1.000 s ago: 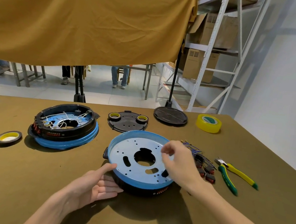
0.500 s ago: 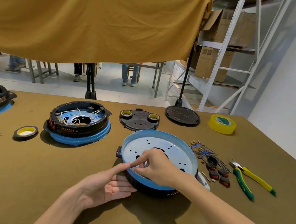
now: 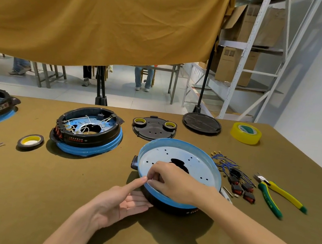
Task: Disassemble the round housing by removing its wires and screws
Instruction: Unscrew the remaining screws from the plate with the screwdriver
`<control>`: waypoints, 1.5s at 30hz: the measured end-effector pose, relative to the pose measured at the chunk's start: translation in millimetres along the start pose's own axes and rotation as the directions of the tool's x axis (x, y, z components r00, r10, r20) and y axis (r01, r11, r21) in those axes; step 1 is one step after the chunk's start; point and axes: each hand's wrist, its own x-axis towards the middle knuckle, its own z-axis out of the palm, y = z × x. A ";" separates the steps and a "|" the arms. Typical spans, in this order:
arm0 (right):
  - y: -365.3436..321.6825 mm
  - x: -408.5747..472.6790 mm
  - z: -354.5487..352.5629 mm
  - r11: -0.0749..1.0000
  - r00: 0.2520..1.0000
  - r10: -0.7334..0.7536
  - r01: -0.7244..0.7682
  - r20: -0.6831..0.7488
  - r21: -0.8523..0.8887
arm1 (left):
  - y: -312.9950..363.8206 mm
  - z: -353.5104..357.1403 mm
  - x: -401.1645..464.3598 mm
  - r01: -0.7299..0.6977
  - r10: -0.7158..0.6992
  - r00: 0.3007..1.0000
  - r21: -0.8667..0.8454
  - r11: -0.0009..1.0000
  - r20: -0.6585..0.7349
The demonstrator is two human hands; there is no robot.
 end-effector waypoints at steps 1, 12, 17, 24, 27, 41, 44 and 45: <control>-0.2 -1.0 0.7 1.000 1.000 0.006 -0.006 0.009 0.007 | -0.3 0.4 0.5 -0.009 0.009 1.000 0.023 1.000 -0.006; -2.7 -5.6 4.4 0.984 0.996 0.072 -0.080 0.057 0.159 | -2.6 1.4 2.3 -0.067 0.067 0.998 0.135 0.989 0.002; -0.7 -6.5 6.0 0.978 0.997 0.079 -0.080 0.013 0.193 | -2.9 1.5 3.0 -0.067 0.069 0.997 0.140 0.988 -0.015; -1.5 -9.0 4.0 0.996 0.996 -0.024 0.031 -0.085 0.083 | -3.0 2.4 3.0 -0.070 0.074 0.997 0.135 0.988 -0.020; -3.9 -7.3 -0.7 0.997 0.995 -0.068 0.070 -0.075 0.033 | -3.1 2.6 3.4 -0.070 0.074 0.997 0.129 0.989 -0.023; -20.3 -14.0 -10.8 0.955 0.994 -0.101 0.108 0.039 -0.276 | -6.1 7.4 5.8 -0.099 0.109 0.993 0.196 0.976 -0.040; -23.1 -11.3 -15.2 0.953 0.996 -0.084 0.087 0.024 -0.290 | -5.6 7.9 6.3 -0.087 0.099 0.994 0.194 0.977 -0.053; -23.1 -11.0 -16.8 0.954 0.997 -0.076 0.079 0.023 -0.288 | -5.9 8.2 6.5 -0.084 0.097 0.994 0.193 0.977 -0.059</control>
